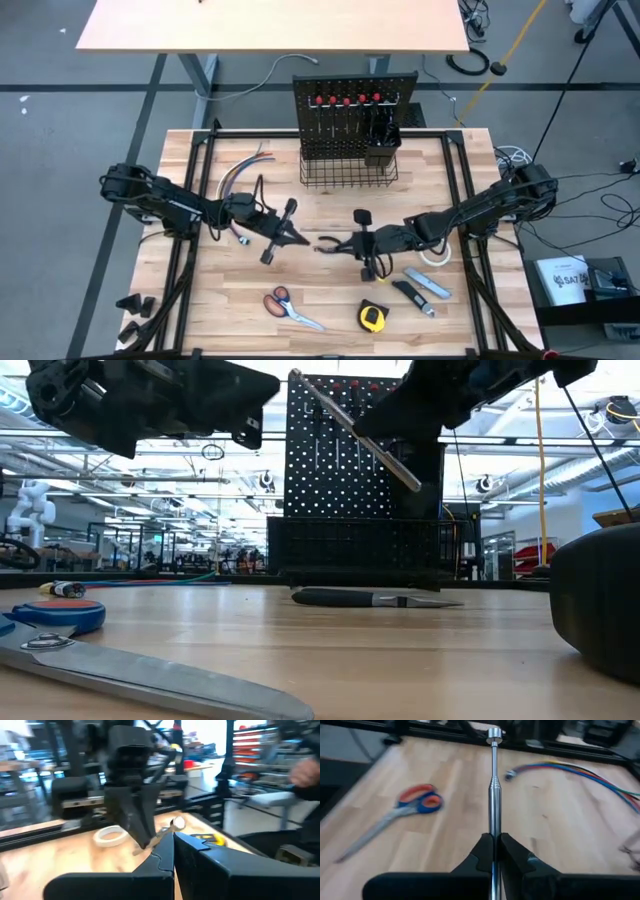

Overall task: Hang tools onto peg board
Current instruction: Put the telescopic into the black bin on the pegboard

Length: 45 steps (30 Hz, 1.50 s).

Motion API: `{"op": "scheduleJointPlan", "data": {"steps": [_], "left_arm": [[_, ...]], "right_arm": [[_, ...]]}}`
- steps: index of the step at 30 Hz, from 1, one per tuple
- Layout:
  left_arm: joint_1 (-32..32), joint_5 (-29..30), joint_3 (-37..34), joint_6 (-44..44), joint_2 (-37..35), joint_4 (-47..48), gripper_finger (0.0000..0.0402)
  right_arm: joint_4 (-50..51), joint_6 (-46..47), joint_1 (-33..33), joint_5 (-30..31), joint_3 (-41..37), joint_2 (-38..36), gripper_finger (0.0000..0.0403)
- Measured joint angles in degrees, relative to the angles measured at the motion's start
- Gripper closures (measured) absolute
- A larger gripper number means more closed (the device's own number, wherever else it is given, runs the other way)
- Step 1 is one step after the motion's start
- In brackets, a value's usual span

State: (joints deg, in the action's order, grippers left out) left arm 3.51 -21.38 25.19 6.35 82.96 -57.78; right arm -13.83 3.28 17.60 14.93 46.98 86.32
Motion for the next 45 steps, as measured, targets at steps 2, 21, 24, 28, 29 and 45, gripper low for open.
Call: {"op": "scheduleJointPlan", "data": {"steps": [2,21,24,28,29,45], "left_arm": [[0.00,2.00,0.00,0.00,0.00,0.19,0.0401],[0.00,7.75,0.00,0.07,0.00,1.52,0.0401],[0.00,7.77,0.10,0.07,0.00,1.31,0.0401],[0.00,7.76,0.57,0.03,0.04,1.30,0.0401],[0.00,7.75,0.71,0.00,0.19,1.25,0.0401],[0.00,7.72,4.06,0.02,7.02,1.09,0.0402]], "right_arm": [[1.05,0.43,-0.10,2.71,0.00,0.02,0.0398],[2.94,2.04,-1.51,4.48,0.07,-0.09,0.0398],[2.95,2.04,-1.51,4.48,0.09,-0.09,0.0398],[2.95,2.04,-1.51,4.49,0.09,-0.09,0.0398],[2.95,2.04,-1.51,4.49,0.09,-0.09,0.0398],[3.50,2.04,-1.53,4.40,0.09,-0.11,0.0398]]}}
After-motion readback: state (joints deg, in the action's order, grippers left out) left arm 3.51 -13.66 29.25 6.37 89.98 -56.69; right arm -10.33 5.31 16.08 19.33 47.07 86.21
